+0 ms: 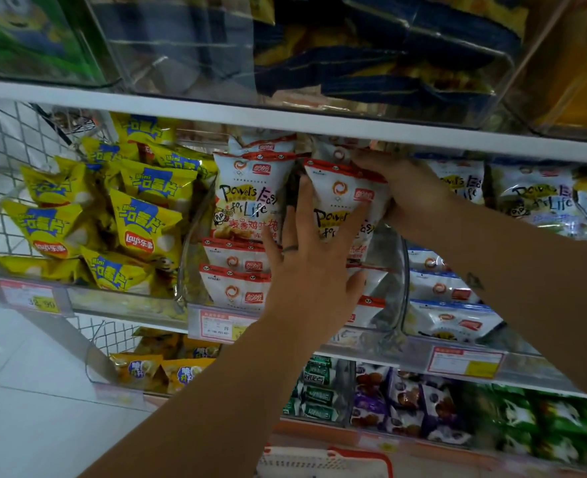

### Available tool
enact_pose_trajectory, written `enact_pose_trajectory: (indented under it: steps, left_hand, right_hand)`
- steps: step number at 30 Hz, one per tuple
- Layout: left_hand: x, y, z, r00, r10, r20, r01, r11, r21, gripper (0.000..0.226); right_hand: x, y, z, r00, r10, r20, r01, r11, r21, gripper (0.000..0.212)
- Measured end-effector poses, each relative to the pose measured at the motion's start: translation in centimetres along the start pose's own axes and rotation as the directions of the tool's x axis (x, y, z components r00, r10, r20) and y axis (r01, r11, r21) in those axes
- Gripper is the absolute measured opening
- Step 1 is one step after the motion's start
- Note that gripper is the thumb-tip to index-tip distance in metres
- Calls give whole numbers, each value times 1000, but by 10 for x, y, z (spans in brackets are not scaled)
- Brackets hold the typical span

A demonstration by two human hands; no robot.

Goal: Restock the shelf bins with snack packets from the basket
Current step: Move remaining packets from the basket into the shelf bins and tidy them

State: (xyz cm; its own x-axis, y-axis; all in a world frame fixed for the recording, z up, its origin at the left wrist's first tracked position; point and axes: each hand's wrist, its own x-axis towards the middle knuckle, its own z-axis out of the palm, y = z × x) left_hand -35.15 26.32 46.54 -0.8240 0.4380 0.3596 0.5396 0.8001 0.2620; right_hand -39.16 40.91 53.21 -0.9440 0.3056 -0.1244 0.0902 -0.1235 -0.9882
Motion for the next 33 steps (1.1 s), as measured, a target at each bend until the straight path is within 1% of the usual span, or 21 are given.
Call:
enact_pose_trajectory:
  steps: [4,7,10,12,14,16,17,18,19,20,21,22,23,24,26,28,30,31,33]
  left_hand:
    - [20,5,-5,998,-65,6,65,996,-56,73]
    - [25,1,-9,998,-57,23,58,995,-86,71]
    - [14,-3,-8,997,-24,68,28,998,-55,66]
    - [10,-6,-3,994,-29,106,32,999,-27,64]
    - [10,-9,1,990,-50,135,49,999,9,63]
    - [11,-8,4,984,-66,168,59,997,43,63]
    - [11,-6,6,981,-74,181,65,996,55,63]
    - [11,-3,7,978,-88,188,78,995,59,63]
    - [10,-2,8,976,-107,192,98,994,56,63]
    - [10,-1,10,975,-125,186,118,992,47,63]
    - [9,0,12,977,-136,163,132,991,35,63]
    - [7,-1,14,983,-135,126,133,991,21,63]
    - [5,-2,14,988,-128,88,128,992,11,64]
    - [3,-3,13,991,-119,65,119,993,5,65]
    - [-4,-7,7,995,-87,40,87,996,-10,64]
    - [-7,-14,-3,998,-49,-35,47,997,-54,58]
    - [-3,-29,-15,987,-50,-155,42,998,-54,55]
    - [1,-39,-18,977,-70,-200,66,997,-24,56]
    - [14,-58,-20,969,-142,-201,155,987,48,64]
  right_hand:
    - [2,-5,-5,999,-32,-14,31,998,-51,26]
    - [5,-9,-8,999,-32,6,33,991,-129,26]
    - [6,-2,-15,999,-9,38,16,978,-207,23]
    - [6,4,-15,999,-22,37,31,963,-267,21]
    - [8,5,-14,998,-51,27,58,926,-374,20]
    - [8,1,-14,996,-89,15,84,852,-518,21]
    - [6,1,-13,991,-136,-4,106,790,-604,23]
    - [2,3,-13,975,-220,-20,144,700,-699,27]
    - [-3,7,-13,942,-335,-10,200,586,-785,32]
    - [-12,14,-13,895,-445,42,270,464,-844,36]
    - [-22,22,-11,846,-519,123,346,358,-867,40]
    - [-30,31,-10,815,-537,216,417,287,-862,42]
    - [-37,39,-10,800,-520,300,479,251,-841,45]
    - [-40,45,-11,795,-488,361,519,239,-821,47]
    - [-39,49,-15,801,-419,427,541,203,-816,53]
    - [-35,46,-18,820,-352,452,519,125,-845,62]
    - [-37,41,-16,837,-307,453,493,64,-868,72]
    - [-40,42,-14,840,-301,451,485,44,-873,77]
    - [-48,44,-8,838,-296,458,476,-13,-879,89]
